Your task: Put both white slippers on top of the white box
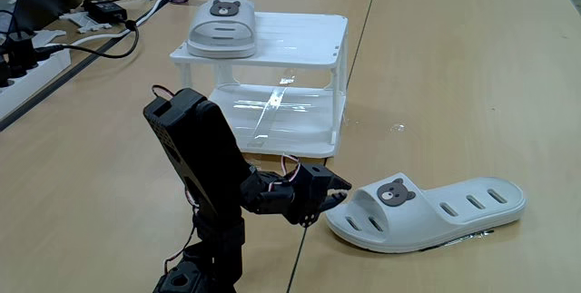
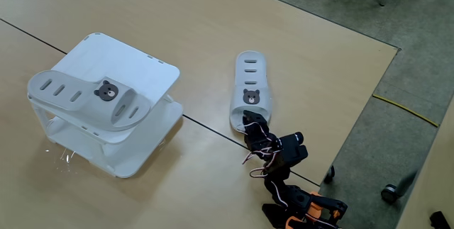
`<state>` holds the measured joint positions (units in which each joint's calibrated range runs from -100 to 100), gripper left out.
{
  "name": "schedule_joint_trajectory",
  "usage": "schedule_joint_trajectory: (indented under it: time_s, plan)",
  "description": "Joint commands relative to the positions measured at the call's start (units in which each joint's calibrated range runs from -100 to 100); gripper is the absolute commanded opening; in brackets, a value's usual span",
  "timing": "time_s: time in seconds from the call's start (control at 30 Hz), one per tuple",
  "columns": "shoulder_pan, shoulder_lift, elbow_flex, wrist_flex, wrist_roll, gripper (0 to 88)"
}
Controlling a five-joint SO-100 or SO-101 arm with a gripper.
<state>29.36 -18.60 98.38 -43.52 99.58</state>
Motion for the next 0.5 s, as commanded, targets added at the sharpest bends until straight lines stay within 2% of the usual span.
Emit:
schedule_joint_trajectory:
  time_s: [0.0, 0.3, 0.47]
  plan:
    - [0.3, 1.1, 0.2, -3.6, 0.4, 21.2]
    - [5.8, 6.9, -11.3, -5.0, 0.4, 21.8]
    - [5.6, 9.3, -14.5, -4.9, 0.4, 21.9]
